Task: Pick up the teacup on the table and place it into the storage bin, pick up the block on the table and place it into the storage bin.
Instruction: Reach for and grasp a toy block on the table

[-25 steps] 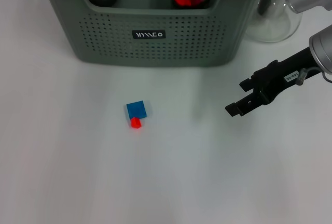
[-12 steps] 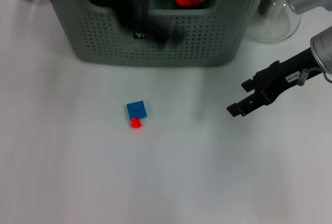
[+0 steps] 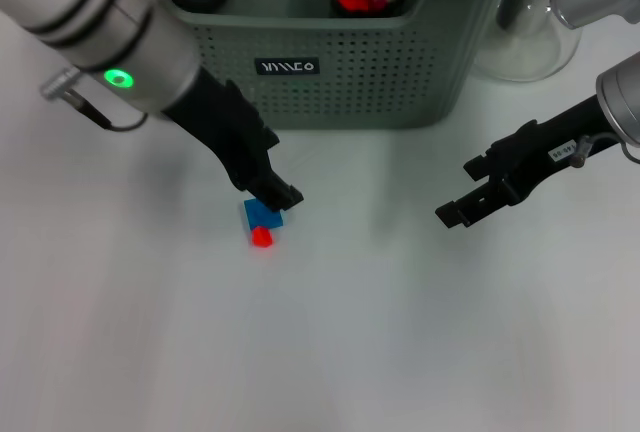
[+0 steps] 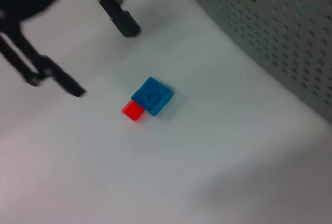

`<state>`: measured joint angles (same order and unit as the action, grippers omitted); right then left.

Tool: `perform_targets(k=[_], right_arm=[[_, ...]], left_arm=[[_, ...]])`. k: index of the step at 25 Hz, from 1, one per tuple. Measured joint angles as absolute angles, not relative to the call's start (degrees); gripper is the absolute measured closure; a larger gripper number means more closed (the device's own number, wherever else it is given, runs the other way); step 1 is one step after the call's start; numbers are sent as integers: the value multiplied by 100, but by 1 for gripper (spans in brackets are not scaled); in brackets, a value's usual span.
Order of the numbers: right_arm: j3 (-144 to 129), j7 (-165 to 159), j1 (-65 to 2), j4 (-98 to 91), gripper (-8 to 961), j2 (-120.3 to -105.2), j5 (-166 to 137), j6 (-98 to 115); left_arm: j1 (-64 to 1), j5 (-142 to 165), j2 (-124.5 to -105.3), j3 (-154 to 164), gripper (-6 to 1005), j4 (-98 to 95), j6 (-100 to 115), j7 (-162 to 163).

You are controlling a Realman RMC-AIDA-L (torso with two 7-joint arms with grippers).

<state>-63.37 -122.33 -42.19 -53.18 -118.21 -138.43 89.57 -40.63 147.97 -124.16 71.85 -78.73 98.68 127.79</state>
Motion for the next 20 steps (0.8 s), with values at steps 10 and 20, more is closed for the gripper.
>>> perform_targets(k=[10, 20], right_arm=[[-6337, -12196, -4196, -5231, 9, -11806, -13843, 8939], [-6340, -12175, -4154, -5209, 9, -11803, -13843, 8894]], left_arm=[[-4127, 15262, -12427, 8360, 230, -6986, 8739, 12792], [-4124, 15262, -12455, 8853, 234, -6538, 8002, 12517]])
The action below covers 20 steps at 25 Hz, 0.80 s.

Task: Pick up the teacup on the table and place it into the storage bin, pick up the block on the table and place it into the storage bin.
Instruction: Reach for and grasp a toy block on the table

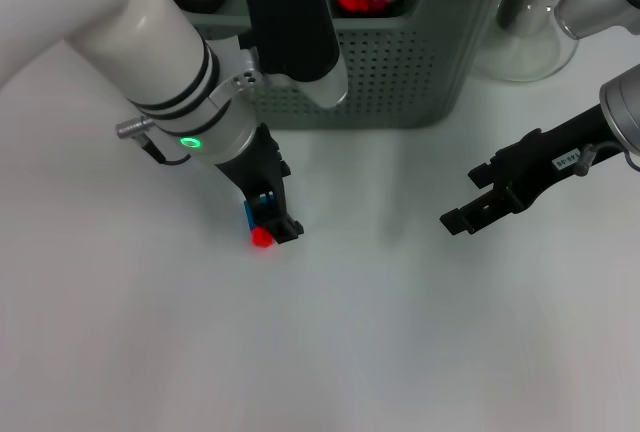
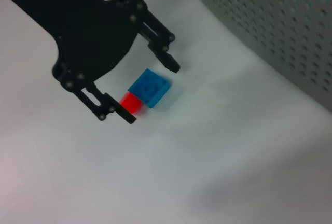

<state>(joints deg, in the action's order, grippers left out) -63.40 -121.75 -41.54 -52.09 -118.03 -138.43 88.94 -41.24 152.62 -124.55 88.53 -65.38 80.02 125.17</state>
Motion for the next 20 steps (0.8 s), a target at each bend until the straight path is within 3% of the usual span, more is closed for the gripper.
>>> perform_targets(k=[20], right_arm=[[-6338, -12172, -4146, -5203, 8, -11804, -13843, 8893]], left_arm=[[-4101, 15146, -12440, 8918, 264, -6065, 7418, 12288]])
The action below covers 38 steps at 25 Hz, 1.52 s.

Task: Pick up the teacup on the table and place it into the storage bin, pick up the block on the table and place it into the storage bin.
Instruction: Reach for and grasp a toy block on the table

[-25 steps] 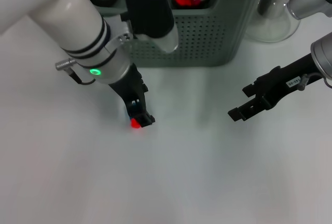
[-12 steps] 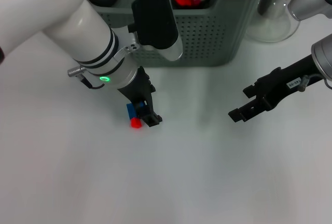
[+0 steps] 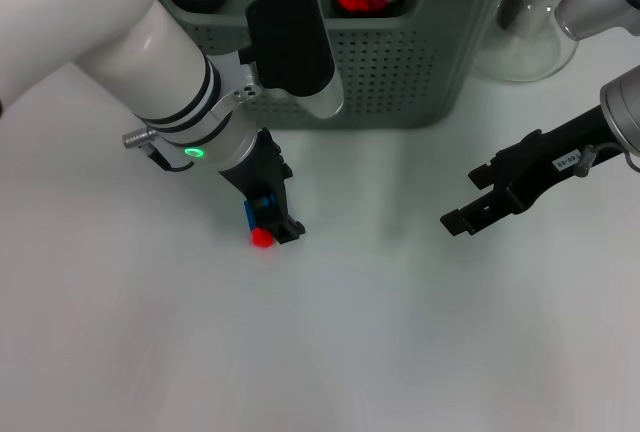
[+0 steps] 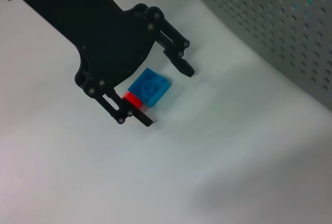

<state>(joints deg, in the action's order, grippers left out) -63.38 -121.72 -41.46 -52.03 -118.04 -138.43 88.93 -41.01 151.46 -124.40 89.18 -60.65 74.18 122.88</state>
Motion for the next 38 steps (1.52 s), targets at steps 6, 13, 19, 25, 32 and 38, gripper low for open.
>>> perform_targets(k=[6, 13, 19, 25, 32, 38], right_arm=[[-6337, -12172, -4140, -5202, 8, -11804, -13843, 8890], [-6337, -12172, -4140, -5203, 8, -11804, -13843, 8886], [-6336, -12172, -4139, -5203, 8, -11804, -13843, 8885], [-6337, -12173, -4139, -5203, 9, -11804, -13843, 8885], [-6337, -12172, -4140, -5203, 9, -11804, -13843, 8885], [-6337, -12173, -4140, -5203, 8, -11804, -13843, 8886]], left_arm=[[-4071, 15157, -12428, 8882, 273, -6064, 7419, 12220], [-4057, 15167, -12427, 8843, 359, -5997, 7402, 12208], [-4052, 15171, -12427, 8800, 374, -5994, 7395, 12200], [-4053, 15217, -12420, 8703, 470, -5994, 7443, 12176], [-4049, 15234, -12419, 8697, 527, -5994, 7501, 12137], [-4043, 15261, -12419, 8672, 525, -5994, 7505, 12140]])
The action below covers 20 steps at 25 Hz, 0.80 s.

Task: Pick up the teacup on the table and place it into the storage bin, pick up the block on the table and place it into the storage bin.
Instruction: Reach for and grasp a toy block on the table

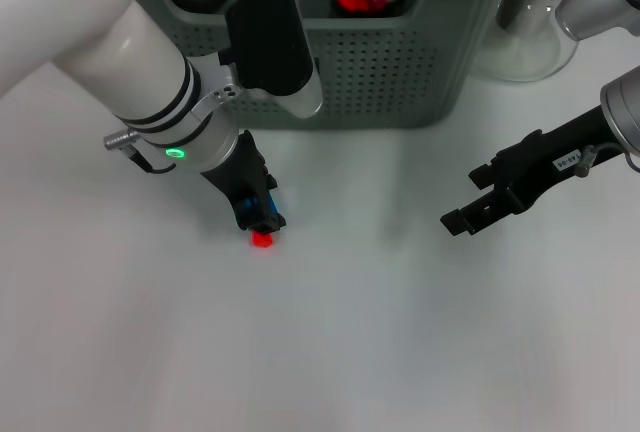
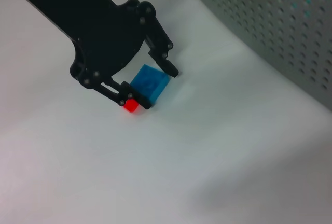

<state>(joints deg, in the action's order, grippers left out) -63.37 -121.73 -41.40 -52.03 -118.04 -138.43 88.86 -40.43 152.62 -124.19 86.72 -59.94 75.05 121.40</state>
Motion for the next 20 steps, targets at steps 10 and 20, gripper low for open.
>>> perform_targets(k=[10, 20], right_arm=[[-6338, -12173, -4139, -5203, 10, -11804, -13843, 8886], [-6345, -12173, -4140, -5203, 9, -11805, -13843, 8886]], left_arm=[[-4042, 15294, -12419, 8478, 519, -5994, 7600, 12100], [-4043, 15299, -12419, 8456, 514, -5926, 7561, 12095]])
